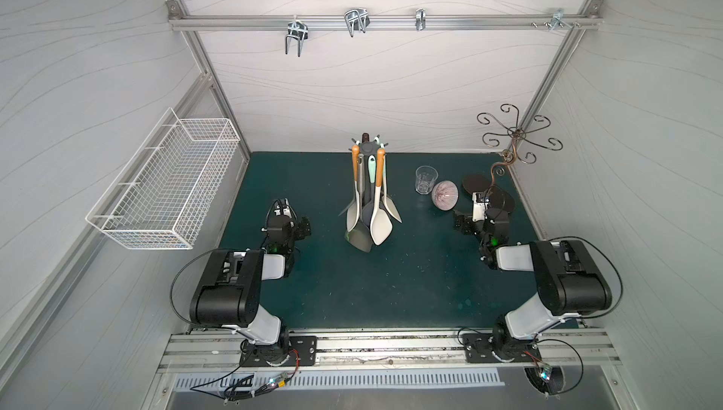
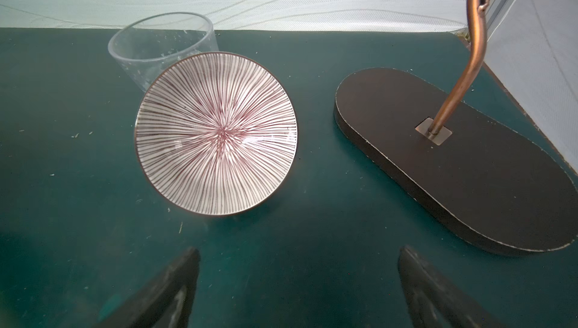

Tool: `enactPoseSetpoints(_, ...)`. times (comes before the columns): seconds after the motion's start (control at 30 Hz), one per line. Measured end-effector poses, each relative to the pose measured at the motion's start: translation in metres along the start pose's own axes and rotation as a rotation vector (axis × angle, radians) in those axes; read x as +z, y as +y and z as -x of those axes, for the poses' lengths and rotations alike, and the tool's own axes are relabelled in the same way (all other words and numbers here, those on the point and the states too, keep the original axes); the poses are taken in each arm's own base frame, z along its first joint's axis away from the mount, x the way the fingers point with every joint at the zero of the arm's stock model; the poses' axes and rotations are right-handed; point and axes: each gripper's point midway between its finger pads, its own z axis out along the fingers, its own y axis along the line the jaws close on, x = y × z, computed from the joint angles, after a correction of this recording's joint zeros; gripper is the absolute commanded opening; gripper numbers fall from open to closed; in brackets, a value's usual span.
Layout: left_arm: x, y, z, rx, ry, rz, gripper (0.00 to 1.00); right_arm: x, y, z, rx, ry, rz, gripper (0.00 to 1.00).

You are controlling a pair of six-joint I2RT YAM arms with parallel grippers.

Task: Take the spatula off the kitchen utensil rack
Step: Take off the spatula from the rack.

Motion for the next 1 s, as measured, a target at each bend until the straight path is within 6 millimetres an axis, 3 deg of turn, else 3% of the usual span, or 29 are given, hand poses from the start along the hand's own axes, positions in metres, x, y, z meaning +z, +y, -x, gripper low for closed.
enactPoseSetpoints(1.0,-0.0029,-0.0015,0.0037,0.004,-0.010,-0.014,1.00,-0.0007,0.0031,0.0003,-0.009,0.002,-0.001,0.99)
